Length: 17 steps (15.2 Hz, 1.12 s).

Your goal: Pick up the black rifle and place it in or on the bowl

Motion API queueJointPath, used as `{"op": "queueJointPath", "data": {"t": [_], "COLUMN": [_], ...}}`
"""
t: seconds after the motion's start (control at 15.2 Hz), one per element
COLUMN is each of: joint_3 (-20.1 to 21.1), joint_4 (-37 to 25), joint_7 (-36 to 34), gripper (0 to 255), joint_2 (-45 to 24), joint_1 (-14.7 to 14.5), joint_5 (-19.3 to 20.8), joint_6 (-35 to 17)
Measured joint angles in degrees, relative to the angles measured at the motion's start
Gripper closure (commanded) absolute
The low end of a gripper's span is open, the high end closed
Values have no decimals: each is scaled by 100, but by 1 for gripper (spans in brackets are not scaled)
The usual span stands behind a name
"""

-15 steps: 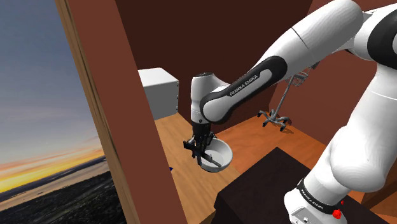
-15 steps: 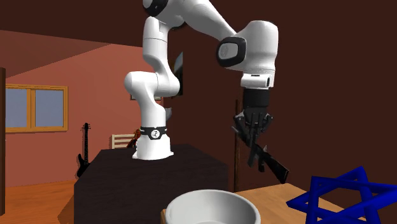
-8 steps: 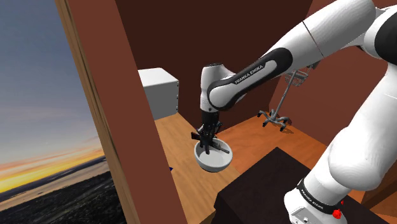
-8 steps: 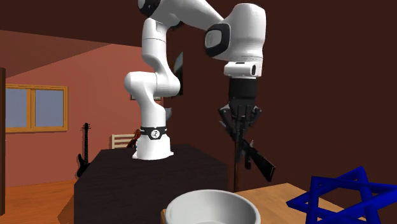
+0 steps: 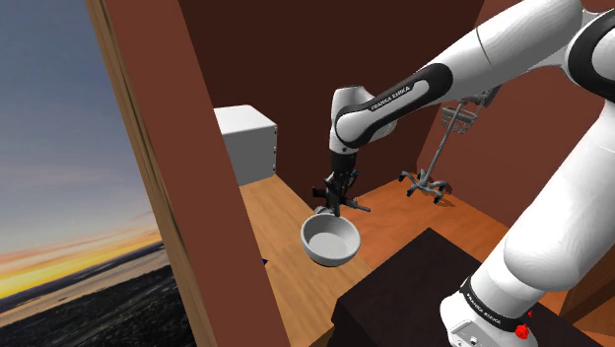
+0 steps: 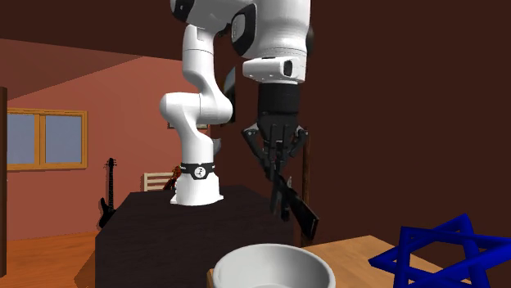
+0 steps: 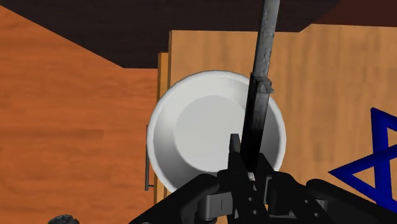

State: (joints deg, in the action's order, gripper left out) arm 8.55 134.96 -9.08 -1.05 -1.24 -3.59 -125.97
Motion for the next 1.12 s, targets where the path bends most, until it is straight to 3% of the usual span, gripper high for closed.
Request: {"op": "queueJointPath", "data": {"t": [1.12], "joint_3": [-67], "joint_4": [205], "joint_7": [31], "gripper": [255], "joint_2": [-1027], "joint_1": [22], "joint_5": [158], "joint_6": [-1217]}}
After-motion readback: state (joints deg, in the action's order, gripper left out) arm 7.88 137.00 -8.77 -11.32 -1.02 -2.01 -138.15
